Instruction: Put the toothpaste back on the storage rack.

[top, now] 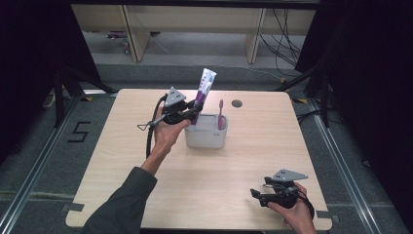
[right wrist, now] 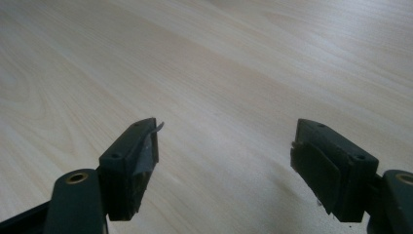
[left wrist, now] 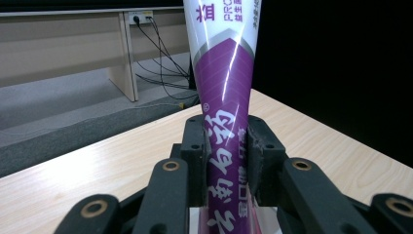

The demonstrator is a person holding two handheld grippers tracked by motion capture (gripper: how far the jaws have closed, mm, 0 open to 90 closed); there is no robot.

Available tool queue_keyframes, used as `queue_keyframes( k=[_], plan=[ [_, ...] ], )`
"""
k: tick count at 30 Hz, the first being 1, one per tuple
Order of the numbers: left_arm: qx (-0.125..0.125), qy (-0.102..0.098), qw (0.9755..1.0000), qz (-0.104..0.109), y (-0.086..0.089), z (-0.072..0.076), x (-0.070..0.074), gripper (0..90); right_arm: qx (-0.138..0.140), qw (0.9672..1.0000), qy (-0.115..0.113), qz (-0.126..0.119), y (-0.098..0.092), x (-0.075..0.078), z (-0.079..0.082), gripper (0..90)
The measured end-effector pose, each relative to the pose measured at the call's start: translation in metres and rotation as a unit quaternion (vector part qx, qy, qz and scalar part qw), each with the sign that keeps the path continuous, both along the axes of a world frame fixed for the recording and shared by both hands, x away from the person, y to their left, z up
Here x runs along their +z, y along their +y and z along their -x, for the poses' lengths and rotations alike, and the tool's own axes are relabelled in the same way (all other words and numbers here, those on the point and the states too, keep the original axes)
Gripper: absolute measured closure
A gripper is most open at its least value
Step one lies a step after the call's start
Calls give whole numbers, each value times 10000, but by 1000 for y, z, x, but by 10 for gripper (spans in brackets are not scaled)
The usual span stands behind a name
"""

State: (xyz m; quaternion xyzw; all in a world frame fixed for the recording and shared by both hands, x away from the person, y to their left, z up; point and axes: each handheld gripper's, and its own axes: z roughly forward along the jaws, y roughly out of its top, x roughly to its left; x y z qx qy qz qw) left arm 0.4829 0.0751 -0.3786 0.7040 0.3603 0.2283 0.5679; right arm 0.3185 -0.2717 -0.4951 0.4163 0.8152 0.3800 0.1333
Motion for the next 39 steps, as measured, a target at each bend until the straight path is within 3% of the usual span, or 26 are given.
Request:
queue_keyframes(
  k=[15, 17, 20, 22, 30, 32, 33, 39],
  plan=[
    [95, 6, 9995, 301, -17, -16, -15, 721, 22, 10000, 36, -68, 1, 0, 0, 261],
    [32, -123, 9997, 205, -19, -19, -16, 720, 33, 10000, -9, -22, 0, 0, 0, 261],
    [73, -9, 9998, 157, -23, -18, -20, 720, -3, 9999, 98, -46, 1, 1, 1, 261],
    [102, -58, 9999, 81, -25, -20, -22, 720, 50, 9999, 93, -105, 2, 0, 1, 261],
    [150, 46, 9999, 50, -28, -25, -36, 718, 89, 10000, 24, 0, 1, 1, 1, 261],
    [144, 70, 9999, 31, -29, -25, -39, 717, 46, 9998, 148, -114, 3, 1, 3, 261],
    [150, 82, 9999, 19, -30, -25, -41, 717, 89, 10000, 27, -22, 2, 1, 2, 261],
    [160, 183, 9997, -39, -31, -25, -51, 715, 111, 9999, 16, -7, 2, 1, 1, 261]
  ],
)
